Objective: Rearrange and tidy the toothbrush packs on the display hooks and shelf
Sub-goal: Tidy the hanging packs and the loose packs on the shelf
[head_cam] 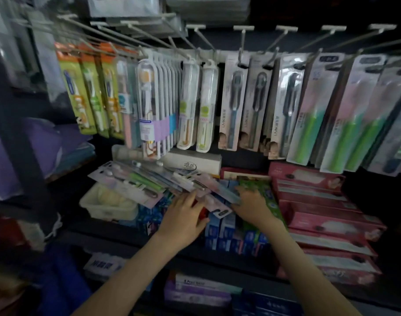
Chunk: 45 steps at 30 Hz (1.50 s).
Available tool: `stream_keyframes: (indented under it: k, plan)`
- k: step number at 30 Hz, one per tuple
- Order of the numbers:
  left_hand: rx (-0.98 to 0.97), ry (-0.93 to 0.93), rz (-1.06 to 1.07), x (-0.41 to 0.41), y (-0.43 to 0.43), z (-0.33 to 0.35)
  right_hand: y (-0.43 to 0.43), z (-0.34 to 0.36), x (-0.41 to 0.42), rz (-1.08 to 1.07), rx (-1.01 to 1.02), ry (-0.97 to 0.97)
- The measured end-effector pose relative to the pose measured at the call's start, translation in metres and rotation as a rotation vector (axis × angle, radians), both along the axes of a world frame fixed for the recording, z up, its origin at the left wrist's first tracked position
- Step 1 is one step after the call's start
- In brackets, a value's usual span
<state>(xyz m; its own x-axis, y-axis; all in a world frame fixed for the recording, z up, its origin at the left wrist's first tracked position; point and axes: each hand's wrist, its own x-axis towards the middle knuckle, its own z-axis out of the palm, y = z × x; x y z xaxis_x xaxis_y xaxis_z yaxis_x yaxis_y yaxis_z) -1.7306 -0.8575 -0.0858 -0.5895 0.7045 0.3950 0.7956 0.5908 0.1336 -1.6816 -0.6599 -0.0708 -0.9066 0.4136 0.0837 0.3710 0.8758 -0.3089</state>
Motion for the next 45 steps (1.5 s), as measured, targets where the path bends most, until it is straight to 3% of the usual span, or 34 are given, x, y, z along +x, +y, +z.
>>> stream_keyframes:
  k: [4,9,18,20,26,30,36,42,45]
  plan:
    - [0.017,-0.013,0.009,-0.004,0.005,-0.004,0.007,0.005,0.013,-0.069,-0.012,0.088]
    - [0.252,-0.1,-0.027,0.003,0.023,-0.002,0.012,-0.004,0.041,0.0,-0.032,0.372]
    - [0.911,-0.943,-0.057,0.041,0.063,0.038,0.0,-0.001,0.079,0.162,-0.179,0.531]
    - [0.969,-1.027,-0.099,0.045,0.066,0.046,-0.003,0.004,0.085,0.179,-0.194,0.555]
    - [0.803,-0.813,-0.291,0.057,0.084,0.075,-0.006,0.037,0.102,0.144,-0.144,0.728]
    - [0.687,-0.58,-0.407,0.067,0.102,0.102,0.014,0.059,0.116,0.121,0.013,0.778]
    - [0.551,-0.208,-0.328,0.06,0.141,0.133,0.073,0.097,0.144,-0.018,0.239,0.809]
    - [0.6,-0.125,-0.234,0.055,0.173,0.148,0.103,0.127,0.131,-0.029,0.497,0.729]
    - [0.594,-0.095,-0.23,0.055,0.18,0.146,0.1,0.131,0.115,-0.097,0.512,0.743]
